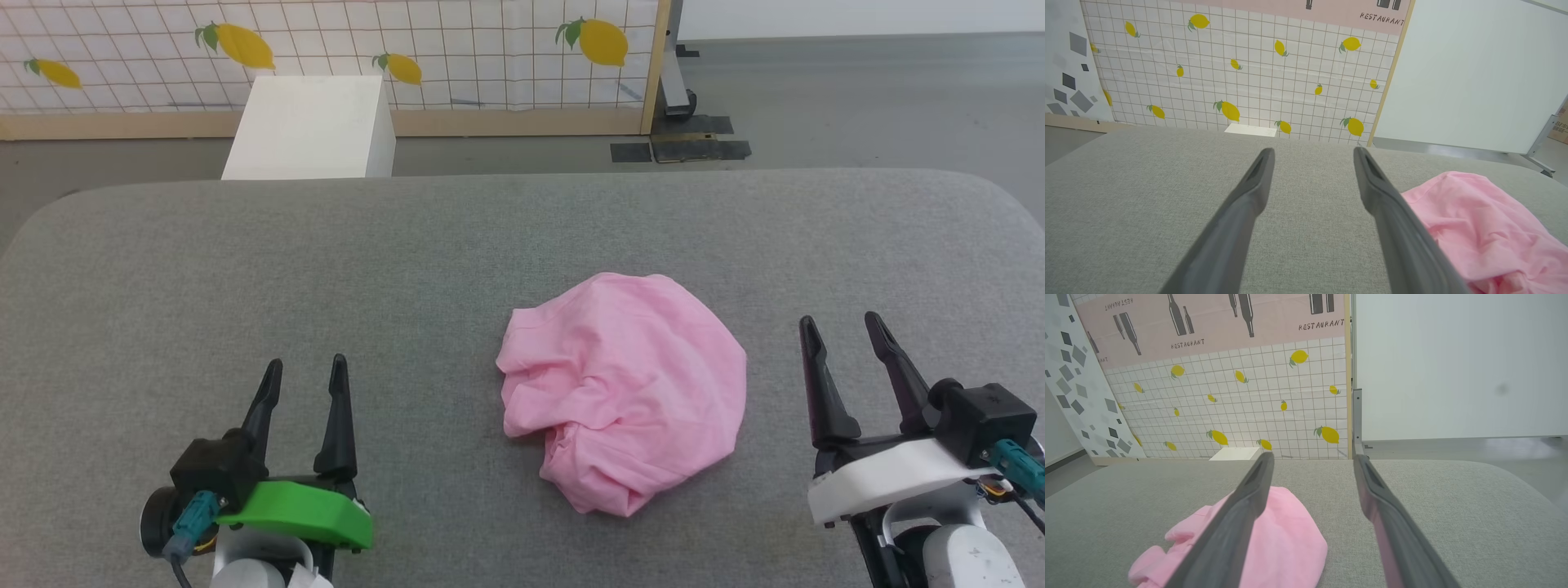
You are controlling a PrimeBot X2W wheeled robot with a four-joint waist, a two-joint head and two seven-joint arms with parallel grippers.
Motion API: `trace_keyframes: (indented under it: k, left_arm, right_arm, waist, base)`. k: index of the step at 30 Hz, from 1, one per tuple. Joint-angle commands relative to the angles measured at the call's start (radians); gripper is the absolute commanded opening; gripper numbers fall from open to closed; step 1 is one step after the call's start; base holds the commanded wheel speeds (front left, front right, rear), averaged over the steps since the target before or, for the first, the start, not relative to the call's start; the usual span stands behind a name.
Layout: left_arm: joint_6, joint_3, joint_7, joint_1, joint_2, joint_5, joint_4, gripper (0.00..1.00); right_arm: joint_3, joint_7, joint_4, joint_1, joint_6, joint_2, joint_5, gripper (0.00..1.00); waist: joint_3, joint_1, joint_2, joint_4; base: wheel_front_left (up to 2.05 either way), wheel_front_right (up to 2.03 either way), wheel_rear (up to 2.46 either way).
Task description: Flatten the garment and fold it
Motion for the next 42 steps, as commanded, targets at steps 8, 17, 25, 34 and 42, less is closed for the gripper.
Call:
trace_keyframes:
  k: [8,17,25,34,42]
  left_arm:
    - [-0.008,0.005,-0.004,0.014,-0.008,0.013,0.003,1.00]
    - [-0.013,0.007,-0.004,0.008,-0.010,0.015,0.009,1.00]
    - [-0.026,-0.102,-0.004,-0.067,-0.011,-0.002,0.011,1.00]
    - [-0.051,-0.511,0.155,-0.242,-0.011,-0.025,0.118,1.00]
    - [-0.052,-0.771,0.445,-0.353,0.044,-0.101,0.237,1.00]
  right_arm:
    - [0.001,-0.007,0.004,0.004,-0.002,-0.001,0.001,1.00]
    - [0.002,-0.011,0.009,0.000,-0.002,-0.001,0.003,1.00]
    - [0.006,-0.011,0.005,-0.005,-0.002,-0.001,0.004,1.00]
    - [0.012,-0.015,0.013,-0.011,-0.002,-0.001,0.010,1.00]
    - [0.012,-0.017,0.019,-0.007,-0.002,-0.001,0.011,1.00]
  waist:
    - [0.004,0.0000,0.0000,-0.001]
    - [0.008,0.0000,0.0000,-0.004]
    - [0.023,0.0000,0.0000,-0.019]
    - [0.033,0.0000,0.0000,-0.067]
    - [0.031,0.0000,0.0000,-0.106]
  base:
    - [0.00,0.00,0.00]
    - [0.00,0.00,0.00]
    - [0.00,0.00,0.00]
    - [0.00,0.00,0.00]
    - [0.00,0.00,0.00]
